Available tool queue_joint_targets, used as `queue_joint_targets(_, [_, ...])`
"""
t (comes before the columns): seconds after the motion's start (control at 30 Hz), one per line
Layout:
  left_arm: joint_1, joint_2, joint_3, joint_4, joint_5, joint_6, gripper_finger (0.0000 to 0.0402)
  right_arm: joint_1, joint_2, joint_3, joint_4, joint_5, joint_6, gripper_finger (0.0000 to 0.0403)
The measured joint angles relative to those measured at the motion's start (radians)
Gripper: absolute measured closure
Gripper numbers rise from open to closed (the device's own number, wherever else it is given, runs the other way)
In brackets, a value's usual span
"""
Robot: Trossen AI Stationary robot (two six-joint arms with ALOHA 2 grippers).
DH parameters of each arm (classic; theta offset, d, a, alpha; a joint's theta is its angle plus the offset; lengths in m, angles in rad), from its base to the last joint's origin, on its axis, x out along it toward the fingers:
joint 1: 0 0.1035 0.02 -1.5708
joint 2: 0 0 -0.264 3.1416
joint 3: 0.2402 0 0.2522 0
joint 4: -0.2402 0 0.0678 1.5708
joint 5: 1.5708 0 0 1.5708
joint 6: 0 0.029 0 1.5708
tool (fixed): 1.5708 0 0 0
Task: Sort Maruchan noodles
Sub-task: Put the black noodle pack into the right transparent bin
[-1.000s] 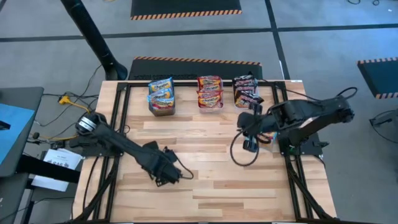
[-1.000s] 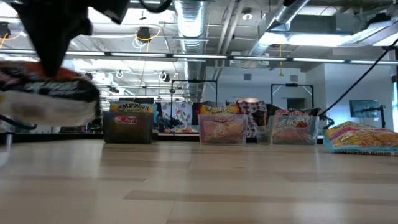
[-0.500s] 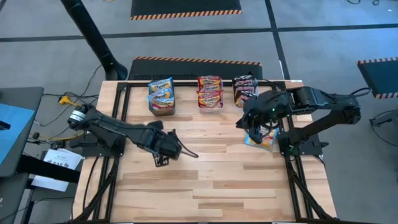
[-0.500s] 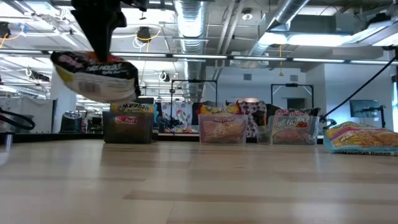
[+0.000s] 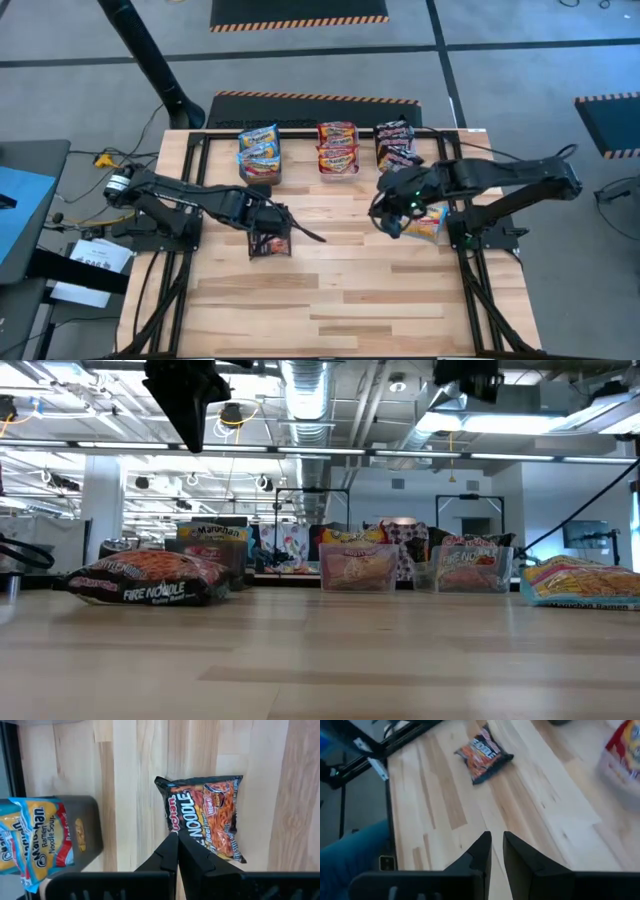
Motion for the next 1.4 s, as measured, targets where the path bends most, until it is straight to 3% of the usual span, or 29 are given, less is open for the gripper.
queue_joint_targets(0.27, [0.000, -0.004, 0.000, 0.003, -0.012, -0.013, 0.0401, 0.000, 0.026, -0.159, 0.243, -0.041, 0.031, 0.0331])
queue_joint_targets(0.47, [0.000, -0.081, 0.000, 0.004, -0.046, -0.023, 0.0401, 0.000, 0.110, -0.164, 0.325, -0.050, -0.080, 0.0331])
queue_joint_targets(0.73, [0.011, -0.237, 0.000, 0.010, -0.087, -0.067, 0.0401, -0.017, 0.262, -0.164, 0.577, -0.054, -0.188, 0.0321])
queue_joint_targets(1.13, [0.015, -0.379, 0.000, 0.010, -0.086, -0.168, 0.0401, -0.068, 0.450, -0.118, 0.963, -0.113, -0.342, 0.0234])
queue_joint_targets(1.4, [0.015, -0.394, 0.000, 0.009, -0.082, -0.178, 0.0402, -0.076, 0.605, 0.038, 1.012, -0.113, -0.504, 0.0173])
